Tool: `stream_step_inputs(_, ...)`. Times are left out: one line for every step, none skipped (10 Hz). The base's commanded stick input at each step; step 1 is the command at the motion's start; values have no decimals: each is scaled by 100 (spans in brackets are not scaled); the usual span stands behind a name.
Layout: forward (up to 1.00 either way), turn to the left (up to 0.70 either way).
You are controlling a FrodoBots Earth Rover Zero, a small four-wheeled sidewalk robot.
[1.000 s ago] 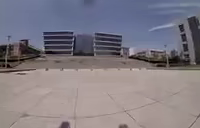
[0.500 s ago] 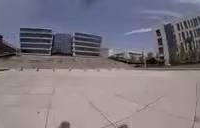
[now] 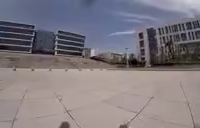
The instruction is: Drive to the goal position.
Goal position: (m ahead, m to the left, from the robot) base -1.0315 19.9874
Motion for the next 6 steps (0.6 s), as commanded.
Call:
stream_step_inputs(70,0)
stream_step_inputs(70,0)
stream_step_inputs(70,0)
stream_step_inputs(70,0)
stream_step_inputs(70,0)
stream_step_inputs(70,0)
